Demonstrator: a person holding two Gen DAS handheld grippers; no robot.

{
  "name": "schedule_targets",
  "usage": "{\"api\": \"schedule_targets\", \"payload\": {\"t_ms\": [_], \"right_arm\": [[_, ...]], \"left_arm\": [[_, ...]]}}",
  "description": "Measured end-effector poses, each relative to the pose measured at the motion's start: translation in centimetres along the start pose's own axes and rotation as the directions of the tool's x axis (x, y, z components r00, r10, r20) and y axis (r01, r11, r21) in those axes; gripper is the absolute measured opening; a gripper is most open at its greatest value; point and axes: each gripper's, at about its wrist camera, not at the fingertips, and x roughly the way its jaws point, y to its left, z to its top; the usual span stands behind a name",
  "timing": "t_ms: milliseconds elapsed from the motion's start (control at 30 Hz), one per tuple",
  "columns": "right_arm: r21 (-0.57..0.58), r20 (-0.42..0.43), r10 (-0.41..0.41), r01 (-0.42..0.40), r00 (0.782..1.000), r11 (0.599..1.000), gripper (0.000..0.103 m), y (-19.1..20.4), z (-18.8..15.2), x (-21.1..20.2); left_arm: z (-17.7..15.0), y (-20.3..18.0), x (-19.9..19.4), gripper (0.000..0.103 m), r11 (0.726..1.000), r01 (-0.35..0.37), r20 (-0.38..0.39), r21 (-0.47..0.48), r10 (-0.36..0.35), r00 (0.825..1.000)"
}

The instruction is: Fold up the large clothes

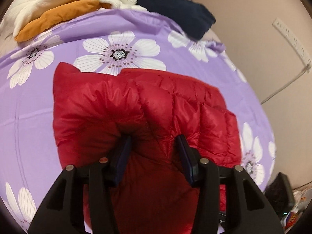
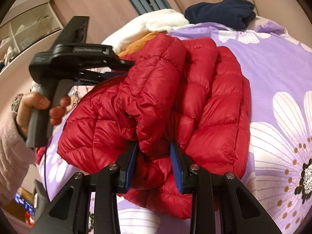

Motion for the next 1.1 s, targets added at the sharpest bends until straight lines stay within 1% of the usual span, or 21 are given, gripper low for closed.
{"api": "schedule_targets", "payload": {"t_ms": [167,233,367,433,500,600,633,667,700,733,767,833,900,1000,1100], "right_arm": [[0.031,-0.003,-0.014,0.014,1.000,0.999,0.033,0.3,0.7,-1.6],[0.052,0.039,-0.004,0.002,0.999,0.999,0.034,0.3,1.4,-3.2],[0.050,0.153,-0.032,0.025,0.988,0.998,0.034,0.5,3.5,-5.9],[0.025,0.169,-0.058,0.055,0.984,0.998,0.034,0.9,4.9,-5.8],[-0.025,0.177,-0.084,0.090,0.981,0.996,0.034,1.5,6.4,-4.9],[-0.048,0.155,-0.112,0.120,0.982,0.992,0.034,1.3,7.9,-2.9],[-0.046,0.131,-0.123,0.130,0.984,0.990,0.034,1.1,8.4,-1.6],[-0.042,0.115,-0.132,0.138,0.984,0.990,0.034,0.8,8.4,-1.0],[-0.040,0.091,-0.158,0.162,0.983,0.986,0.034,0.5,8.5,0.0],[-0.042,0.053,-0.184,0.186,0.981,0.982,0.034,0.2,8.4,1.0],[-0.039,0.029,-0.189,0.190,0.982,0.981,0.034,-0.2,8.3,1.7],[-0.019,0.005,-0.187,0.187,0.982,0.982,0.034,-0.9,7.8,2.3],[-0.005,-0.003,-0.185,0.185,0.983,0.983,0.033,-1.5,7.5,2.6],[0.011,-0.009,-0.182,0.182,0.983,0.983,0.033,-1.9,7.1,2.7],[0.018,-0.009,-0.187,0.187,0.982,0.982,0.033,-1.7,7.1,2.4]], "left_arm": [[0.0,-0.2,0.2,0.047,1.000,-0.006,-0.004,0.005,0.006,1.000],[-0.1,-0.1,0.0,0.047,1.000,0.004,-0.003,0.001,-0.004,1.000],[0.0,-0.3,-0.1,0.047,1.000,0.007,0.004,0.001,-0.007,1.000],[-0.1,-0.4,-0.1,0.047,1.000,0.001,0.005,0.009,-0.001,1.000],[-0.1,-0.4,-0.1,0.047,1.000,0.002,0.006,0.010,-0.002,1.000],[-0.1,-0.4,-0.1,0.047,1.000,0.006,0.008,0.007,-0.006,1.000],[-0.1,-0.4,-0.1,0.047,1.000,0.005,0.008,0.008,-0.005,1.000],[-0.1,-0.4,-0.1,0.047,1.000,0.003,0.008,0.008,-0.003,1.000],[-0.1,-0.4,-0.1,0.047,1.000,0.001,0.009,0.009,-0.002,1.000],[-0.1,-0.4,-0.1,0.047,1.000,0.000,0.010,0.009,0.000,1.000],[0.0,-0.4,0.0,0.047,1.000,-0.001,0.009,0.009,0.001,1.000],[0.0,-0.4,0.3,0.047,1.000,-0.001,0.007,0.010,0.001,1.000],[-0.1,-0.6,0.5,0.049,1.000,-0.006,0.007,0.019,0.006,1.000],[-0.3,-0.8,0.4,0.049,0.999,-0.019,0.018,0.029,0.018,1.000],[-0.9,-0.7,-1.0,0.049,1.000,0.003,0.040,0.012,-0.004,0.999]]}}
